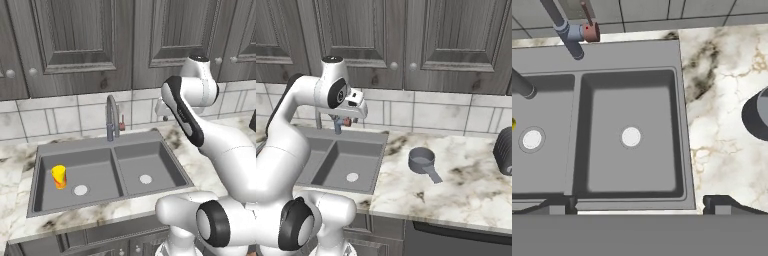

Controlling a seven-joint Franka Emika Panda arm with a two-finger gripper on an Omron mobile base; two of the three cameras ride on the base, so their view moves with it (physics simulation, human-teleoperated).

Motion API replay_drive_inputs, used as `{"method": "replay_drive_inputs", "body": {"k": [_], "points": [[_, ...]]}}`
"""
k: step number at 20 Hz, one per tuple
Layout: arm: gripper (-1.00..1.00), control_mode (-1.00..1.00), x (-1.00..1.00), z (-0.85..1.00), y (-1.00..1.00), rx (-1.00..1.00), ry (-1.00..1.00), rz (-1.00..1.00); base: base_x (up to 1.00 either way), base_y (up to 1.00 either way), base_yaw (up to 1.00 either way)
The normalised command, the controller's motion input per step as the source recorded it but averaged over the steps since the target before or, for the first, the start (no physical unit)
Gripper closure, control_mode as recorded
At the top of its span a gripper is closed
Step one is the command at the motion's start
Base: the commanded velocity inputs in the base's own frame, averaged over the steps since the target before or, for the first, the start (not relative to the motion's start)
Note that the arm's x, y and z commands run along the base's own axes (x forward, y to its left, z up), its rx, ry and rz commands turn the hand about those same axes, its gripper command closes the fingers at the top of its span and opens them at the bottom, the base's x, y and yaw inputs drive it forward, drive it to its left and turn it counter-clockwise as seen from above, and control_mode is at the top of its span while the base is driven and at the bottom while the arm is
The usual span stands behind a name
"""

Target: Move any existing items from the left basin to the right basin for drying. Then move the measuring cup from the counter to the left basin of the sink for washing.

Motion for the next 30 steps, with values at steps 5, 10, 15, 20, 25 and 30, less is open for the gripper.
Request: {"method": "replay_drive_inputs", "body": {"k": [5,10,15,20,25,30], "points": [[-1.0,-1.0,-0.4,-0.03,0.21,-0.01,-0.01,0.0,0.0,0.0,0.0],[-1.0,-1.0,-0.59,-0.17,0.53,-0.03,-0.03,0.0,0.0,0.0,0.0],[-1.0,-1.0,-0.45,-0.22,0.68,-0.04,0.0,0.0,0.0,0.0,0.0],[-1.0,-1.0,-0.27,-0.26,0.54,-0.04,0.02,0.02,0.0,0.0,0.0],[-1.0,-1.0,-0.12,-0.16,0.29,-0.01,0.03,0.04,0.0,0.0,0.0],[-1.0,-1.0,0.0,-0.18,0.41,0.0,0.04,0.01,0.0,0.0,0.0]]}}
